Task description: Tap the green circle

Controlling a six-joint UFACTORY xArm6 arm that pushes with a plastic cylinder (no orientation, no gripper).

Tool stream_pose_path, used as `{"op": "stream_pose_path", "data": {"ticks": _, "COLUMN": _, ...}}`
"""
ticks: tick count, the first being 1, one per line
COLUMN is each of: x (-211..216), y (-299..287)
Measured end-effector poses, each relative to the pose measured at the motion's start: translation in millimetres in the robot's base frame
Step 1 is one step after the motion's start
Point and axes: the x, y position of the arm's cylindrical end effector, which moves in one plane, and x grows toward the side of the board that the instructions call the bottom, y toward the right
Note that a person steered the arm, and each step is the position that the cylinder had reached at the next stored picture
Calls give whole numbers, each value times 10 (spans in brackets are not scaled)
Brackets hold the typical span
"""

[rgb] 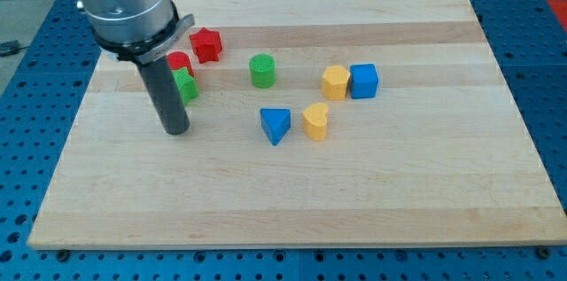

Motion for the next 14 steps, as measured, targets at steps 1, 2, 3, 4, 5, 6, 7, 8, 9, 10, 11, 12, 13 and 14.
{"op": "stream_pose_path", "data": {"ticks": 1, "x": -137, "y": -91}}
{"op": "stream_pose_path", "data": {"ticks": 2, "x": -322, "y": -95}}
{"op": "stream_pose_path", "data": {"ticks": 3, "x": -490, "y": -97}}
{"op": "stream_pose_path", "data": {"ticks": 4, "x": -675, "y": -97}}
{"op": "stream_pose_path", "data": {"ticks": 5, "x": -655, "y": -260}}
{"op": "stream_pose_path", "data": {"ticks": 6, "x": -634, "y": -655}}
{"op": "stream_pose_path", "data": {"ticks": 7, "x": -1011, "y": -724}}
{"op": "stream_pose_path", "data": {"ticks": 8, "x": -1640, "y": -723}}
{"op": "stream_pose_path", "data": {"ticks": 9, "x": -2083, "y": -512}}
{"op": "stream_pose_path", "data": {"ticks": 10, "x": -2389, "y": 330}}
{"op": "stream_pose_path", "data": {"ticks": 11, "x": -2108, "y": 1225}}
{"op": "stream_pose_path", "data": {"ticks": 12, "x": -1417, "y": 1361}}
{"op": "stream_pose_path", "data": {"ticks": 13, "x": -1268, "y": 1187}}
{"op": "stream_pose_path", "data": {"ticks": 14, "x": -1270, "y": 1043}}
